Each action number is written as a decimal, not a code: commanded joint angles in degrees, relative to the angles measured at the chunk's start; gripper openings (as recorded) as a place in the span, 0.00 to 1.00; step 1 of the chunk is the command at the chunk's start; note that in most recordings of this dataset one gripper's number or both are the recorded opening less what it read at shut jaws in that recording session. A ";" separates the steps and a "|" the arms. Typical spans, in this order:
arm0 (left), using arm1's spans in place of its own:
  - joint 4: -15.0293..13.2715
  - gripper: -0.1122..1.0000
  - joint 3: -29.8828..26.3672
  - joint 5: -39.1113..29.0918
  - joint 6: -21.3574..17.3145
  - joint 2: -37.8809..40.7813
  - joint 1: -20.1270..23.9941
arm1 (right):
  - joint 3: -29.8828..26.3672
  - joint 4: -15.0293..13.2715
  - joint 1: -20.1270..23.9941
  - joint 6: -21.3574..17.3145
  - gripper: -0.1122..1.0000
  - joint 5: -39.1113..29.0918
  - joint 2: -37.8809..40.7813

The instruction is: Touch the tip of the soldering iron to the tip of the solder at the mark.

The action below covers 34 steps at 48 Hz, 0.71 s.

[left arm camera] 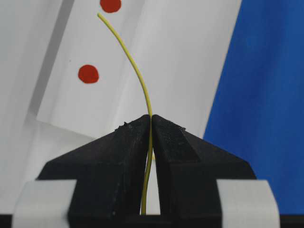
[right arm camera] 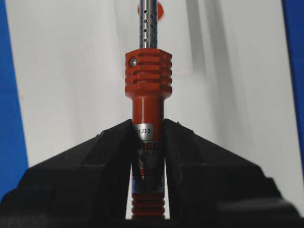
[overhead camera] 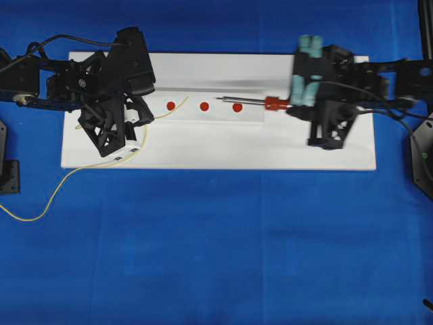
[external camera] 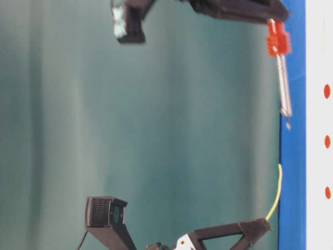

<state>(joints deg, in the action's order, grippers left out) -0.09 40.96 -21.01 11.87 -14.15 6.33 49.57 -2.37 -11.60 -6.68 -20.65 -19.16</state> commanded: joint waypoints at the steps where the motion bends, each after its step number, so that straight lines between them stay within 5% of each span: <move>1: 0.18 0.12 -0.88 0.44 0.18 -0.62 -0.09 | 1.58 -0.18 -0.53 -0.09 0.16 0.18 -4.57; 13: 0.09 0.12 -0.88 0.44 0.26 -0.62 -0.18 | 5.89 -0.18 -0.97 -0.09 0.16 -2.02 -12.04; 34: 0.18 0.12 -3.52 0.44 0.18 1.67 -0.44 | 6.50 -0.18 -0.97 -0.09 0.16 -2.99 -11.25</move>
<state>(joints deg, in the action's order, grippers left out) -0.09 39.46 -20.92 12.13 -12.57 6.15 56.69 -2.37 -12.48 -6.68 -23.91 -30.15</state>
